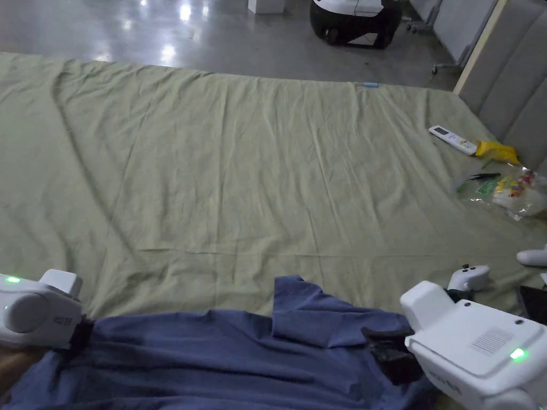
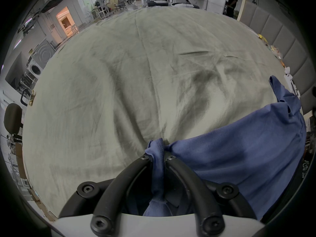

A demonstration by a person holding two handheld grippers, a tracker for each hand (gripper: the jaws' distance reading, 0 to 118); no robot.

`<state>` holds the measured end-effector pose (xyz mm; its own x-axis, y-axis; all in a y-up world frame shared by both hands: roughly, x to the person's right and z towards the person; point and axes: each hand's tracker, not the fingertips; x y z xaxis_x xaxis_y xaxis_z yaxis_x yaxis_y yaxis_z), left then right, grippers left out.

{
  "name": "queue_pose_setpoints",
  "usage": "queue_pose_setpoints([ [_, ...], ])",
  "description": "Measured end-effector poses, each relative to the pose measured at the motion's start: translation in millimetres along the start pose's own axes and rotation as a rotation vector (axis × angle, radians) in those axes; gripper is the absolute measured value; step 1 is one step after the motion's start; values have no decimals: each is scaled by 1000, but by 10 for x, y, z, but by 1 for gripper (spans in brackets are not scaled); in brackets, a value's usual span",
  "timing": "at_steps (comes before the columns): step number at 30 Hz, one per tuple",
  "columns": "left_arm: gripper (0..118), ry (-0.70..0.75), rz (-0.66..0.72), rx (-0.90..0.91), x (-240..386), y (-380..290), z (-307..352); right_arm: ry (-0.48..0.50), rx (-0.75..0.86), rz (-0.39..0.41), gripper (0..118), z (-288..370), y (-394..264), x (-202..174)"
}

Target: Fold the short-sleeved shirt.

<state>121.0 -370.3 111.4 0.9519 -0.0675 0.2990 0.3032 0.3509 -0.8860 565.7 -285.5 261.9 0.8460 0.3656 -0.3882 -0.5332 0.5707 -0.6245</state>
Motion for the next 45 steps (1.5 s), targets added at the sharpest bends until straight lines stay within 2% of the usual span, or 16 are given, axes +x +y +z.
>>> queue_pose_setpoints([
  [2, 11, -1, 1, 0, -8, -11, -2, 64, -78, -19, 91, -367, -42, 67],
  [7, 11, -23, 22, 32, -51, -10, 3, 106, -128, -192, 80, -836, -157, 317],
  [9, 11, -27, 22, 19, -61, 16, -4, 116, -138, -197, 78, -915, -173, 367],
  [13, 11, -34, 23, 12, -68, 34, -15, 195, -170, -215, 47, -1025, -218, 397],
  [14, 11, -36, 25, 15, -43, 13, 26, 209, -153, -248, 37, -1015, -218, 415],
  [15, 11, -29, 22, 15, -43, -12, 49, 206, -135, -261, 20, -999, -213, 427],
  [17, 10, -35, 36, 51, -61, -112, 79, 198, -115, -281, 14, -933, -192, 450],
  [21, 8, -90, 122, 179, -145, -292, 376, 195, -69, -345, 12, -730, -188, 488],
  [24, 8, -198, 182, 319, -173, -321, 689, 205, 48, -462, 11, -424, -203, 563],
  [26, 8, -264, 190, 436, -308, -450, 1271, 239, 155, -549, 11, -132, -208, 647],
  [30, 8, -315, 215, 644, -471, -609, 2131, 231, 302, -643, 10, 459, -154, 765],
  [31, 8, -323, 219, 700, -507, -632, 2330, 237, 355, -684, 10, 625, -138, 798],
  [34, 8, -281, 184, 829, -565, -728, 2875, 211, 469, -739, 10, 1100, 22, 855],
  [36, 8, -271, 189, 916, -602, -756, 3196, 200, 550, -763, 10, 1372, 137, 938],
  [41, 8, -343, 218, 1068, -721, -658, 3876, 104, 693, -711, 9, 1948, 622, 1098],
  [45, 8, -243, 187, 1175, -759, -494, 4296, 39, 785, -679, 9, 2291, 1041, 1230],
])
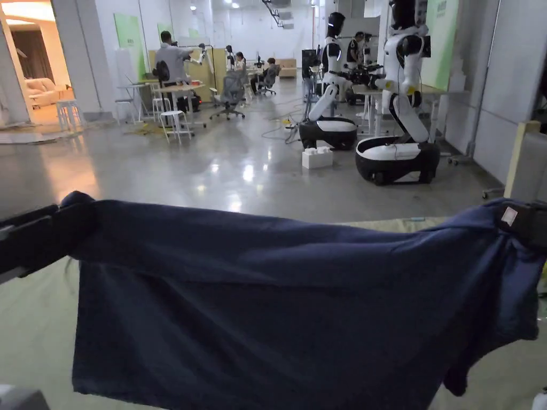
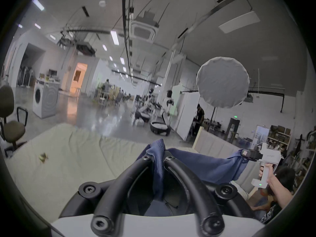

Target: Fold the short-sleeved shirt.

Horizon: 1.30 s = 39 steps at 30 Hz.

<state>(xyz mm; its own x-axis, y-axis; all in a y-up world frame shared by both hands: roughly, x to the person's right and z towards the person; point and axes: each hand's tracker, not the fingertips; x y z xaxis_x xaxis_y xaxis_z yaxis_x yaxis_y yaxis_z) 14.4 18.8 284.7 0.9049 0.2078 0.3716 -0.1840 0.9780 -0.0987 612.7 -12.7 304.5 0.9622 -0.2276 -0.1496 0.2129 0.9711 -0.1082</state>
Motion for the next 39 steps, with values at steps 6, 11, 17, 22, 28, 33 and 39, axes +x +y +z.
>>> queue_pose_setpoints([
  [6, 8, 9, -55, 92, 143, 587, -40, -17, 163, 78, 9, -60, 746, -272],
  [11, 8, 57, -44, 120, 199, 938, -151, -45, 248, 209, 9, -145, 1330, -484],
  [17, 8, 63, -37, 140, 173, 1118, -355, -120, 281, 270, 9, -275, 1692, -619],
  [22, 8, 71, -62, 137, 134, 1040, -543, -135, 263, 250, 9, -377, 1580, -609],
  [28, 8, 95, -22, 83, 16, 905, -940, -165, 245, 258, 9, -686, 1445, -608],
  [33, 8, 122, -10, 30, -68, 793, -1307, -191, 228, 270, 9, -1015, 1390, -605],
  [39, 8, 158, 7, -28, -201, 617, -1784, -215, 214, 338, 9, -1437, 1291, -612],
])
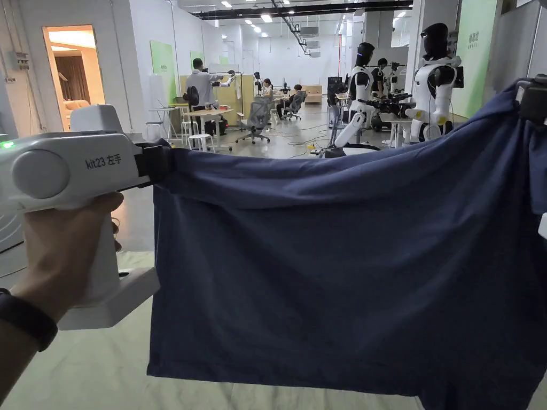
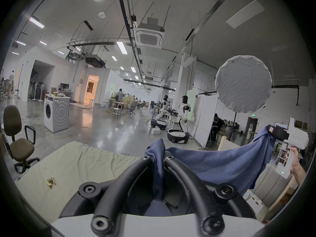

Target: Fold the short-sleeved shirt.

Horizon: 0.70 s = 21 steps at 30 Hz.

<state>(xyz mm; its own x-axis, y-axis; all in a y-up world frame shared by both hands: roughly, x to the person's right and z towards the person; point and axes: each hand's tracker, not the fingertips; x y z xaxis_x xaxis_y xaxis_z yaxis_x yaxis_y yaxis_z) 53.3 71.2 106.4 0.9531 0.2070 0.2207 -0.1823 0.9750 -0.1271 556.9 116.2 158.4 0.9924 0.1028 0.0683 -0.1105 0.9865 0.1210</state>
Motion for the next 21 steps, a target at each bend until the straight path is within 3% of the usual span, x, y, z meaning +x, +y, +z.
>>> queue_pose_setpoints([
  [3, 8, 2, 0, -37, -54, -93, -250, -39, 0, 118, 9, -244, -124, -36],
  [7, 8, 18, -7, -81, -70, -263, -595, -49, -37, 80, 9, -617, -311, 0],
  [12, 8, 46, -8, -99, -71, -452, -930, -80, -40, 151, 9, -979, -461, -18],
  [21, 8, 42, 8, -151, -89, -806, -1122, -67, -53, 162, 9, -1106, -764, -36],
])
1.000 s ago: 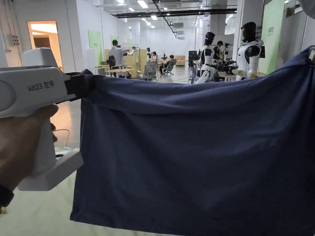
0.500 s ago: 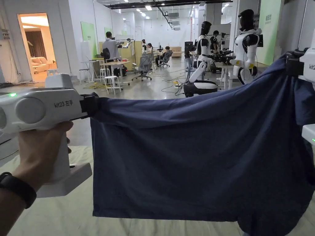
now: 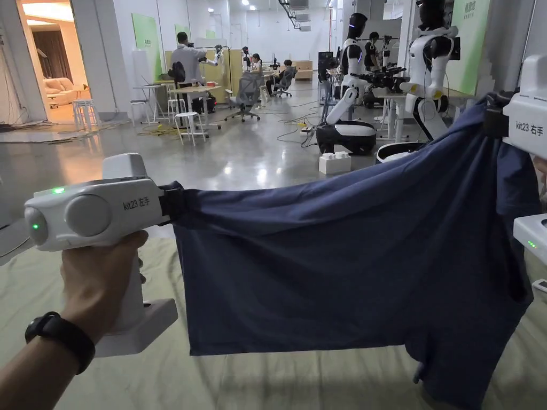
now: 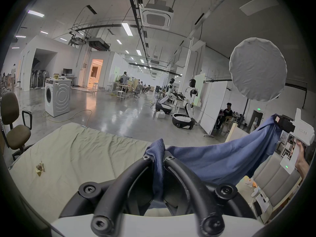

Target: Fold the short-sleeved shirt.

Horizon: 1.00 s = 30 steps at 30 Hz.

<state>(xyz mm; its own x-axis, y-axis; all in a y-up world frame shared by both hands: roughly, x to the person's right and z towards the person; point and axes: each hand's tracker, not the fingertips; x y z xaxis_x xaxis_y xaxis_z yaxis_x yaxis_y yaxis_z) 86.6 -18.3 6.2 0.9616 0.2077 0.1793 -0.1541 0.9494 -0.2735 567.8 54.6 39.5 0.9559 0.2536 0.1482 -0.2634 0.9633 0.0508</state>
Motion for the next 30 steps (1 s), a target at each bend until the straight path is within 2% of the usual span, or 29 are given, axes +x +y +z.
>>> queue_pose_setpoints([
  [3, 8, -7, -17, -23, -40, -211, 8, 28, -19, -28, 9, 118, -184, -23],
  [4, 8, 0, 33, -34, -77, -317, 38, 41, -22, -24, 9, 193, -262, -47],
  [8, 8, -54, 78, -87, -179, -784, 192, 71, -43, -62, 9, 604, -655, -140],
  [9, 8, -73, 102, -88, -240, -967, 287, 94, -68, -104, 9, 726, -785, -157],
  [10, 8, -112, 102, -84, -276, -1127, 380, 111, -109, -150, 9, 886, -956, -171],
  [11, 8, -103, 106, -86, -295, -1266, 471, 112, -95, -161, 9, 1033, -1080, -189],
  [12, 8, -98, 127, -105, -329, -1428, 581, 128, -75, -127, 9, 1235, -1174, -231],
  [13, 8, -122, 170, -125, -421, -1596, 669, 143, -157, -210, 9, 1448, -1388, -270],
  [14, 8, -139, 201, -138, -489, -1774, 802, 141, -111, -173, 9, 1646, -1480, -281],
  [15, 8, -133, 225, -155, -534, -1922, 929, 149, -117, -177, 9, 1853, -1600, -290],
  [16, 8, -131, 257, -165, -578, -2089, 1087, 162, -180, -237, 9, 2076, -1750, -319],
  [19, 8, -113, 258, -194, -649, -2535, 1601, 157, -208, -269, 9, 2729, -2066, -345],
  [21, 8, -138, 302, -239, -717, -2787, 1904, 144, -275, -325, 9, 3124, -2286, -359],
  [22, 8, -112, 337, -246, -743, -2902, 2033, 150, -274, -317, 9, 3309, -2350, -367],
  [23, 8, -105, 351, -283, -771, -2996, 2135, 152, -344, -355, 9, 3460, -2446, -387],
  [24, 8, -94, 364, -310, -798, -3089, 2242, 143, -332, -342, 9, 3601, -2503, -395],
  [25, 8, -79, 370, -301, -784, -3196, 2362, 154, -418, -374, 9, 3738, -2585, -419],
  [26, 8, -68, 383, -324, -808, -3266, 2418, 154, -414, -355, 9, 3841, -2618, -446],
  [30, 8, -20, 355, -525, -862, -3606, 2548, 189, -557, -350, 9, 4099, -2866, -550],
])
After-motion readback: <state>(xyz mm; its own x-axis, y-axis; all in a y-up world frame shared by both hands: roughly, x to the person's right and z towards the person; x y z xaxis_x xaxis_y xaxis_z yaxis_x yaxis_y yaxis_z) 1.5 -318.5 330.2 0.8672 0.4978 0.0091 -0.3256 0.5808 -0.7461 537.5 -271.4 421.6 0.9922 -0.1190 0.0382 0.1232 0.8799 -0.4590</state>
